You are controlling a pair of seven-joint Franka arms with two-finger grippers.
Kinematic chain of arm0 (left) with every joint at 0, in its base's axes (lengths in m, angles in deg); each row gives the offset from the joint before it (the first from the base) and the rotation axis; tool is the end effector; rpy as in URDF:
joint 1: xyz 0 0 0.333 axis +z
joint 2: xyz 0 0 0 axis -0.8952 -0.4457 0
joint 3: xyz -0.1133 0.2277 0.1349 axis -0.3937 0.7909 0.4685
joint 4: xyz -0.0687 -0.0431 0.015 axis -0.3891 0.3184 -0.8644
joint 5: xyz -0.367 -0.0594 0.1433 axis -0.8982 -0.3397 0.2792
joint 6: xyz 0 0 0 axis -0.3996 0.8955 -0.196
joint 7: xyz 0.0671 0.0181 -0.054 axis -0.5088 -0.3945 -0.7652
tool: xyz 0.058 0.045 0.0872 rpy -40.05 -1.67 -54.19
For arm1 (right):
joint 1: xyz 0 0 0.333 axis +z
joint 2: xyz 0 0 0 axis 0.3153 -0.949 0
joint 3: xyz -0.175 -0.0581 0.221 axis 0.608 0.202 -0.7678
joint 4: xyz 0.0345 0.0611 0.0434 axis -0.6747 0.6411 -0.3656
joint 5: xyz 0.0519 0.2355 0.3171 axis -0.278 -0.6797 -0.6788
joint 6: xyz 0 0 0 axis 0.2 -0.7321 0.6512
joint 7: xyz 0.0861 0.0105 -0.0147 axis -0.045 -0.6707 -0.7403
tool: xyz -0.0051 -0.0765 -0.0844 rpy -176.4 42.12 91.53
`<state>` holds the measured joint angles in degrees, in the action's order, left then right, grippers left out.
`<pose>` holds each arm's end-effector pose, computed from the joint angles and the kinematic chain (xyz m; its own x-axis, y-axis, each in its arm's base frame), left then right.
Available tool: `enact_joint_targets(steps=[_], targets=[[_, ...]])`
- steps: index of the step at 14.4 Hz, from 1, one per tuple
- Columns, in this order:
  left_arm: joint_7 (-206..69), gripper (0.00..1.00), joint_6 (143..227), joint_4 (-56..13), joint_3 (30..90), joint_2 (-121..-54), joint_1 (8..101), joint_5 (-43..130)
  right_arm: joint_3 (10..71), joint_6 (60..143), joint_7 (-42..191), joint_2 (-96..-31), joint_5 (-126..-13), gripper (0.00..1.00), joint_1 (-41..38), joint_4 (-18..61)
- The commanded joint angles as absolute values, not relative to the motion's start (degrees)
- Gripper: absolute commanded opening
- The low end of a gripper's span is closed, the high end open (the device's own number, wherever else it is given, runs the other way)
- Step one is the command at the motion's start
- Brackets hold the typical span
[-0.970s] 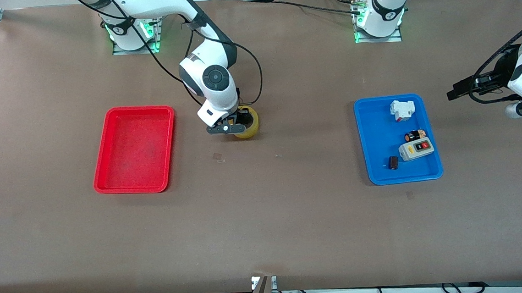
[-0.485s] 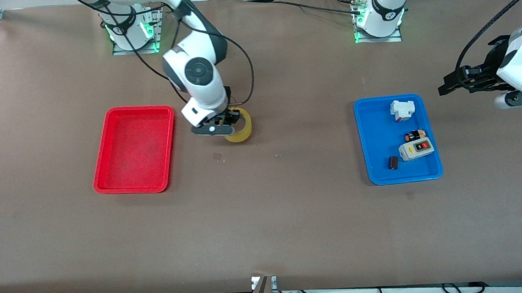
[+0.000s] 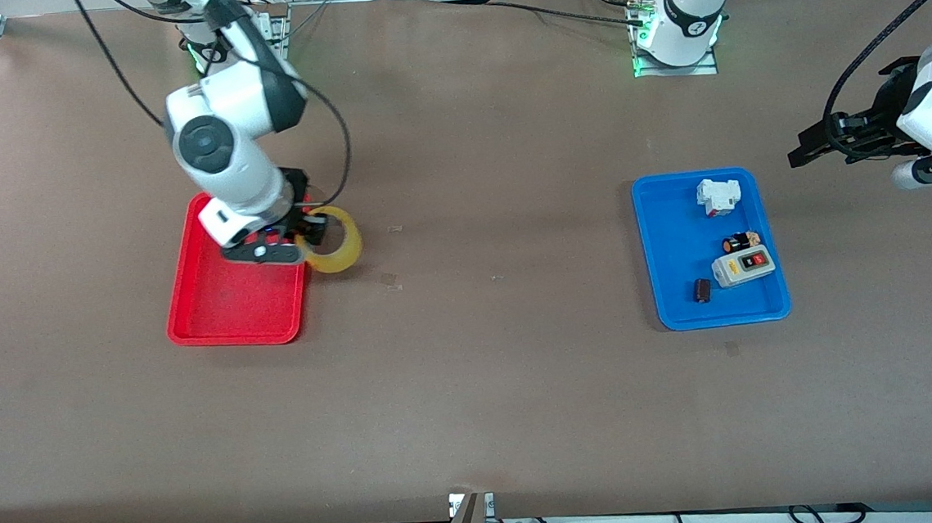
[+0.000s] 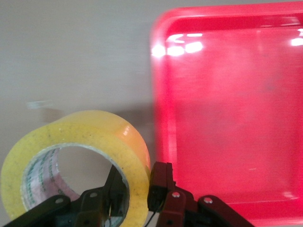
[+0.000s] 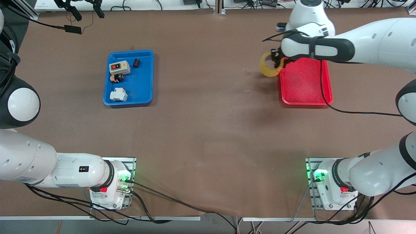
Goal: Place and move tape with both arms
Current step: 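Carry the tape roll into the red tray and lower it with the right gripper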
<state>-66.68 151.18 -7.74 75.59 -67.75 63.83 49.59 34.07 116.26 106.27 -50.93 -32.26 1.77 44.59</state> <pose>0.5732 -0.0270 0.5628 0.9854 0.0984 -0.1387 0.1041 -0.9940 0.0342 0.5216 0.1989 0.2739 0.9940 -0.0978 -0.0485 -0.0966 -0.9950 0.0265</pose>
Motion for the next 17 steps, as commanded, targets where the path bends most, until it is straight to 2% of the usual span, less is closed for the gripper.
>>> enact_joint_targets(steps=[1, 7, 10, 17], targets=[[-67.48, 1.00, 151.68, -9.91, 74.66, -65.58, 64.50, 49.68, 33.22, 117.11, 99.21, -48.10, -32.16, 0.02, -3.94, 49.49], [-67.39, 1.00, 152.64, -11.05, 74.40, -65.05, 64.41, 49.68, 33.22, 120.35, 90.06, -50.38, -31.90, 0.02, -12.39, 53.54], [-67.39, 1.00, 152.73, -11.49, 74.31, -64.96, 64.41, 49.68, 33.22, 125.97, 83.47, -53.54, -31.99, 0.02, -15.99, 54.86], [-67.48, 1.00, 152.91, -11.49, 74.40, -64.87, 64.41, 49.68, 33.22, 132.14, 79.50, -55.04, -31.90, 0.04, -18.02, 58.73]])
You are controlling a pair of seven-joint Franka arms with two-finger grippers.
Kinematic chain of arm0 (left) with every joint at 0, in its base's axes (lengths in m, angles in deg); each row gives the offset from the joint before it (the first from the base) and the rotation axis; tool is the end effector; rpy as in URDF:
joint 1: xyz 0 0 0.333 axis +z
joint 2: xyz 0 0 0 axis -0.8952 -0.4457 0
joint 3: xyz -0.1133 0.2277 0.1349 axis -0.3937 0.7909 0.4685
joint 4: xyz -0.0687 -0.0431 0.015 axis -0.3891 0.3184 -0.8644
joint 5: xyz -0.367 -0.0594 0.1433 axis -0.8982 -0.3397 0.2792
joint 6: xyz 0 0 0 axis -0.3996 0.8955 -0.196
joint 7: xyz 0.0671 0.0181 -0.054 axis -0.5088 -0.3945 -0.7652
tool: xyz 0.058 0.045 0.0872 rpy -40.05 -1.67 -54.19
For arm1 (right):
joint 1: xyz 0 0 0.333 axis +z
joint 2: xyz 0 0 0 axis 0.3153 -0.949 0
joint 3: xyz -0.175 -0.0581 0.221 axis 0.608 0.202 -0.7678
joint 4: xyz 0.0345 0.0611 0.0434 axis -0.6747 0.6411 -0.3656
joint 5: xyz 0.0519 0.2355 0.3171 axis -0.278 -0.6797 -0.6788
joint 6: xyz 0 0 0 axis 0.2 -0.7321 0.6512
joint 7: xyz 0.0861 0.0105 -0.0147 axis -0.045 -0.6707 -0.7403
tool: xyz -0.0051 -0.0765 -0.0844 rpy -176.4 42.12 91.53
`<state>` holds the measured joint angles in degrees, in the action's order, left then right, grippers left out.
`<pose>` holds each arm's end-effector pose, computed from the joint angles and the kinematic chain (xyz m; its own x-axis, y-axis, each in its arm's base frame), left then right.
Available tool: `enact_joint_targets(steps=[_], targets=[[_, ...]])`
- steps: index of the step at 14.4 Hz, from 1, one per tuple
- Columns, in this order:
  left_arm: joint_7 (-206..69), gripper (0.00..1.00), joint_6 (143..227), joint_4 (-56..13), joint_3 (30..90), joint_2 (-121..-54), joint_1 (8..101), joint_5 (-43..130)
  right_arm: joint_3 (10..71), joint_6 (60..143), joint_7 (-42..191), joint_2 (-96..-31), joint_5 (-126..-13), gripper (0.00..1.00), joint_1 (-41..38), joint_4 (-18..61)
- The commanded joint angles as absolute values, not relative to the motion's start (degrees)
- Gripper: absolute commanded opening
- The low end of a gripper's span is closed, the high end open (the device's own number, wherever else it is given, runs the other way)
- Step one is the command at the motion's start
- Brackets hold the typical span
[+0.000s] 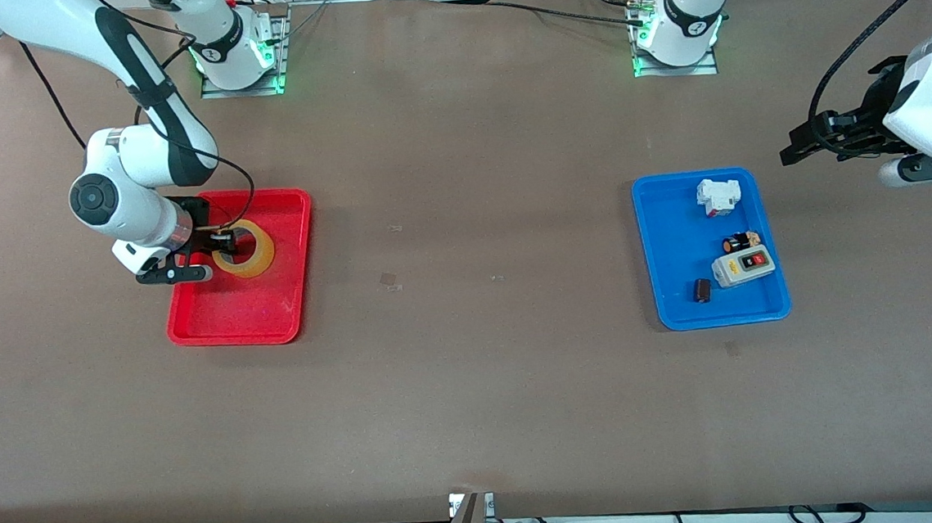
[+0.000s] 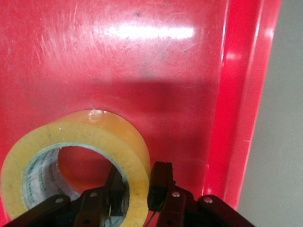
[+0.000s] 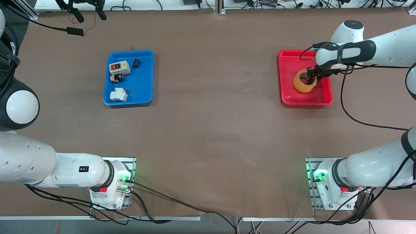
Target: Place and move tape with both arms
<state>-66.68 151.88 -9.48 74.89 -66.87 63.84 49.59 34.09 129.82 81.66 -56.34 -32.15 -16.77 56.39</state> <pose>0.5693 -0.0336 0.5584 0.9861 0.0871 -0.1414 0.0928 -0.9951 0.0341 0.4981 0.0206 0.1635 0.9929 0.0103 -0.1185 0.0109 -0.9999 0.0047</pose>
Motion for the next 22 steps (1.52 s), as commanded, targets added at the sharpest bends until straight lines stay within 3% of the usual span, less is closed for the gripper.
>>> enact_joint_targets(steps=[1, 3, 4, 5, 7, 14, 20, 22], targets=[[-67.48, 1.00, 152.91, -11.58, 74.40, -64.79, 64.41, 49.68, 33.22, 132.14, 79.41, -55.05, -31.90, 0.05, -18.02, 58.73], [-67.48, 1.00, 152.91, -11.58, 74.40, -64.78, 64.41, 49.68, 33.22, 132.14, 78.53, -55.05, -31.99, 0.15, -18.46, 58.64], [-67.48, 1.00, 152.91, -11.58, 74.40, -64.78, 64.41, 49.68, 33.22, 132.05, 78.53, -55.05, -31.99, 0.39, -18.64, 58.55], [-67.48, 1.00, 152.82, -11.58, 74.40, -64.78, 64.41, 49.68, 33.22, 131.96, 78.53, -55.05, -31.99, 0.76, -18.90, 58.55], [-67.48, 1.00, 152.82, -11.58, 74.40, -64.78, 64.41, 49.68, 33.22, 131.79, 79.40, -54.61, -31.99, 0.97, -19.34, 58.12], [-67.39, 1.00, 152.82, -11.50, 74.48, -64.70, 64.50, 49.59, 33.13, 129.25, 79.40, -47.24, -32.07, 0.98, -19.26, 55.13], [-67.48, 1.00, 153.87, -11.32, 74.48, -64.78, 64.50, 48.89, 32.52, 113.19, 80.02, -44.76, -32.16, 0.98, -18.56, 41.71], [-67.83, 1.00, 153.79, -11.41, 74.48, -64.78, 64.50, 48.89, 32.52, 102.49, 80.63, -44.76, -32.42, 0.98, -18.46, 33.46]])
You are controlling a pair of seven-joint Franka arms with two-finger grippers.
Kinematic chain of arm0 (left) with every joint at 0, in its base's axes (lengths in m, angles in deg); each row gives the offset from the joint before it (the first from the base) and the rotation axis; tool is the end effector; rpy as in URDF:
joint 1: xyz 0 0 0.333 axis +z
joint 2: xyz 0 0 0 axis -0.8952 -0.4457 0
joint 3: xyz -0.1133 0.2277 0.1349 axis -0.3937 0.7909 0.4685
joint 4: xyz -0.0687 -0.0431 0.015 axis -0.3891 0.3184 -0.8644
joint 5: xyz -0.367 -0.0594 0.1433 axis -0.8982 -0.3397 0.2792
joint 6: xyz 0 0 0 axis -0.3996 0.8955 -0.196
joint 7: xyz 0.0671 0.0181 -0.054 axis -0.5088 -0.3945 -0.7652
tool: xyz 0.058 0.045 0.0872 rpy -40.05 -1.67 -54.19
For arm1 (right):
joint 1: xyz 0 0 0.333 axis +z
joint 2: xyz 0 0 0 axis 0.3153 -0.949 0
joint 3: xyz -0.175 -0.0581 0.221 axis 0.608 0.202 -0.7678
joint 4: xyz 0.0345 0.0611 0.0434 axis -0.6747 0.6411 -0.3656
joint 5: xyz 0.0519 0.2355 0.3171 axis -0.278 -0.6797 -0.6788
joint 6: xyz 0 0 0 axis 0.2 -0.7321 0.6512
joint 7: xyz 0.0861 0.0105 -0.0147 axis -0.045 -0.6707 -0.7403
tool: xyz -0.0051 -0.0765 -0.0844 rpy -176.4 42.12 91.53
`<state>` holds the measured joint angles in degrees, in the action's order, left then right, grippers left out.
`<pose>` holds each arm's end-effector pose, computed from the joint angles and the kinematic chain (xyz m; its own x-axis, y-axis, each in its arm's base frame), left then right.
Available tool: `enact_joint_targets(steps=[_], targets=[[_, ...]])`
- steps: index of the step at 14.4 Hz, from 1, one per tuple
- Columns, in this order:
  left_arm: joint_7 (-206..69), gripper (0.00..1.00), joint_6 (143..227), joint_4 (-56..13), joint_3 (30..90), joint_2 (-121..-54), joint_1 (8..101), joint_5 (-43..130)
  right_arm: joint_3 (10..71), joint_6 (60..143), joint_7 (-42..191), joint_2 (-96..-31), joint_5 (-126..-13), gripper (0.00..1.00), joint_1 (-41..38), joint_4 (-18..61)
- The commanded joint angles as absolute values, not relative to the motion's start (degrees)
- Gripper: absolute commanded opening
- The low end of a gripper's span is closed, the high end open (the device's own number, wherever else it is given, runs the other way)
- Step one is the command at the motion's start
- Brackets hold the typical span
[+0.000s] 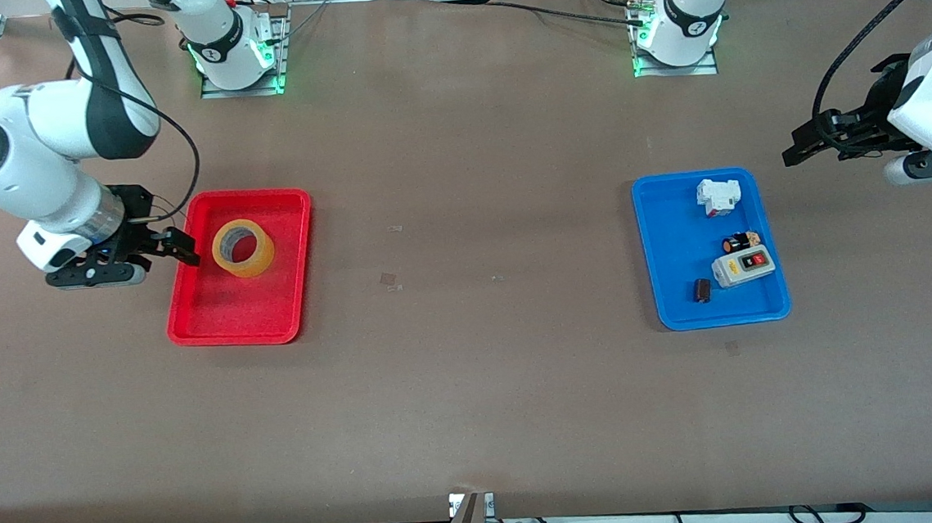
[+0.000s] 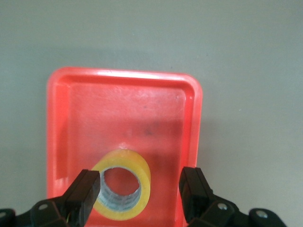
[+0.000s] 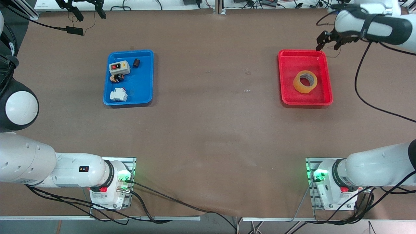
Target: Place and move tape with both arms
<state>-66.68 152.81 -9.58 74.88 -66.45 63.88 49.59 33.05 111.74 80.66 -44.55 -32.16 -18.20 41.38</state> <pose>0.5696 -0.0334 0.5630 0.9888 0.0884 -0.1200 0.0934 -0.9949 0.0368 0.5673 0.0188 0.3547 0.9993 0.0193 0.0333 0.0192 -0.9998 0.0034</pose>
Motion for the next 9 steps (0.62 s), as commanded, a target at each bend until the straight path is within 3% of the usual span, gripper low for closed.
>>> enact_joint_targets(steps=[1, 6, 9], targets=[[-67.83, 1.00, 153.79, -11.41, 74.48, -64.78, 64.50, 49.06, 32.52, 98.52, 80.64, -44.76, -32.60, 0.98, -18.46, 29.94], [-67.83, 1.00, 153.87, -11.41, 74.48, -64.78, 64.41, 49.24, 32.43, 82.68, 80.64, -41.87, -32.51, 0.98, -18.11, 18.58], [-67.92, 1.00, 153.79, -11.41, 74.48, -64.78, 64.41, 49.68, 32.43, 79.68, 80.63, -38.44, -32.25, 0.98, -17.67, 18.30]])
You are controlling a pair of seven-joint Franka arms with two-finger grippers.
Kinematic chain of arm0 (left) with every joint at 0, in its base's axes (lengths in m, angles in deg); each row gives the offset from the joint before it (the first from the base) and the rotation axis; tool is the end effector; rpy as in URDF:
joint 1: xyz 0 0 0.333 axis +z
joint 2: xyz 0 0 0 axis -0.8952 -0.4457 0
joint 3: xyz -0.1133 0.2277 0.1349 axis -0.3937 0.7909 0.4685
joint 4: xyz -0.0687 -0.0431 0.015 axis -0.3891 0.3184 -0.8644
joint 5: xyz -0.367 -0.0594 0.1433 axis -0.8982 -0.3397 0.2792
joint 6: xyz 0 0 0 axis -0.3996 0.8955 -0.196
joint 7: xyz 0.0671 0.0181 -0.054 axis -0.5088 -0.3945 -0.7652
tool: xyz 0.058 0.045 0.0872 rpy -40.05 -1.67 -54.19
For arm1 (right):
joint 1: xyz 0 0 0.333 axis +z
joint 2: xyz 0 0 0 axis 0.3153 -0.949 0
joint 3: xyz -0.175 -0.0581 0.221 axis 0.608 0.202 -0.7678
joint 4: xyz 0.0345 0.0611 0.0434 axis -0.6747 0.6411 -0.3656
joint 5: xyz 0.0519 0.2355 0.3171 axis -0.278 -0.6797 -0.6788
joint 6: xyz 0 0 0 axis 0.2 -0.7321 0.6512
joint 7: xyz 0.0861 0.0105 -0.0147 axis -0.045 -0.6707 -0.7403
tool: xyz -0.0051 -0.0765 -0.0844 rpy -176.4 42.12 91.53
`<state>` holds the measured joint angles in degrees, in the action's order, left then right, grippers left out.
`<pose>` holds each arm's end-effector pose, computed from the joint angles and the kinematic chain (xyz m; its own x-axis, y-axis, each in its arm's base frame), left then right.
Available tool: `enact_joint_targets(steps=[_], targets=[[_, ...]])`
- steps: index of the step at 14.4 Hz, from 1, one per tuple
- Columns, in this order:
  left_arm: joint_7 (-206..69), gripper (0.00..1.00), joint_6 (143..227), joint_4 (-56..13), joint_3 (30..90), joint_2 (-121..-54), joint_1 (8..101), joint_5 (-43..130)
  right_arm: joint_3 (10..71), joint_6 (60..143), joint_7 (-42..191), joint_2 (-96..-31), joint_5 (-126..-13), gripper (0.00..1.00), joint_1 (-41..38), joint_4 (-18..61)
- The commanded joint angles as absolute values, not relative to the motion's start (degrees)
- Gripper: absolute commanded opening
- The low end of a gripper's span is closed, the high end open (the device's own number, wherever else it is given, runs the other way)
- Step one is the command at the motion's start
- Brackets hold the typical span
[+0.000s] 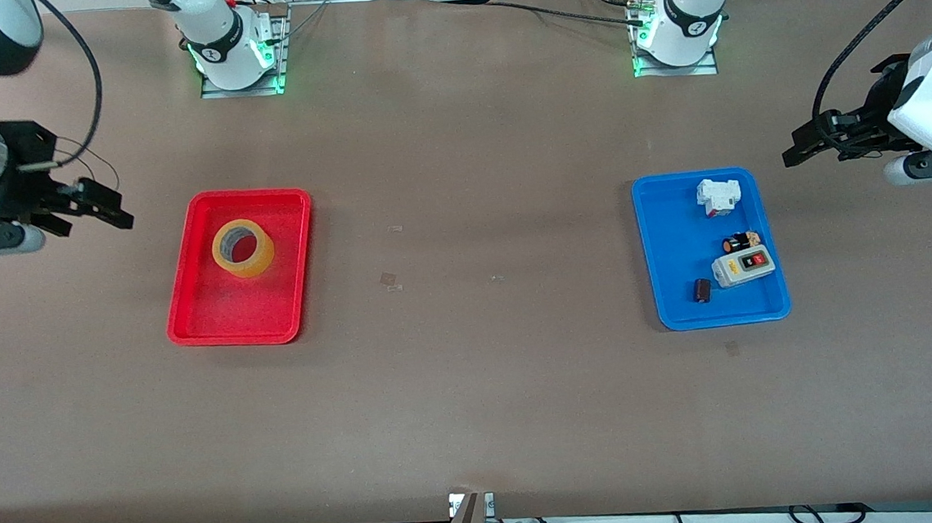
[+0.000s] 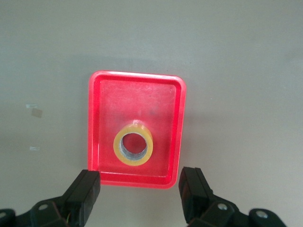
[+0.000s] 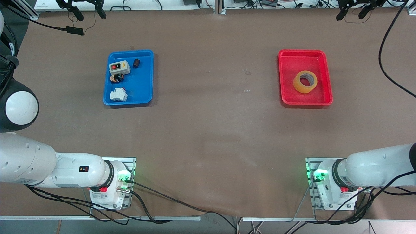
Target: Place and move tape with both arms
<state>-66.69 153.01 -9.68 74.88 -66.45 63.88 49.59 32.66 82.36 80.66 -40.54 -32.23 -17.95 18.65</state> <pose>0.5699 -0.0334 0.5624 0.9890 0.0884 -0.1183 0.0933 -0.9949 0.0371 0.5688 0.0248 0.5395 0.9996 0.0268 -0.0127 0.0269 -0.9996 0.0063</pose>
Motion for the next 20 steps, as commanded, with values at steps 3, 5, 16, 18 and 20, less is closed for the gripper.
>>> enact_joint_targets(steps=[3, 5, 16, 18, 20], targets=[[-67.92, 1.00, 153.61, -11.49, 74.31, -64.79, 64.41, 50.64, 32.52, 79.49, 80.72, -37.46, -32.69, 0.98, -17.76, 18.30], [-67.92, 1.00, 153.52, -11.49, 74.31, -64.87, 64.24, 50.74, 32.52, 79.32, 80.02, -38.60, -32.86, 0.99, -17.76, 16.55], [-71.35, 1.00, 152.82, -11.41, 74.31, -64.79, 63.89, 52.58, 32.60, 72.28, 80.46, -42.13, -32.51, 0.99, -17.67, 10.83], [-71.52, 1.00, 152.73, -11.41, 74.31, -64.78, 63.89, 52.58, 32.52, 72.55, 80.46, -42.21, -32.51, 0.99, -17.67, 10.83], [-71.53, 1.00, 152.73, -11.41, 74.31, -64.78, 63.89, 52.58, 32.52, 72.64, 80.46, -42.21, -32.51, 0.98, -17.67, 10.92]])
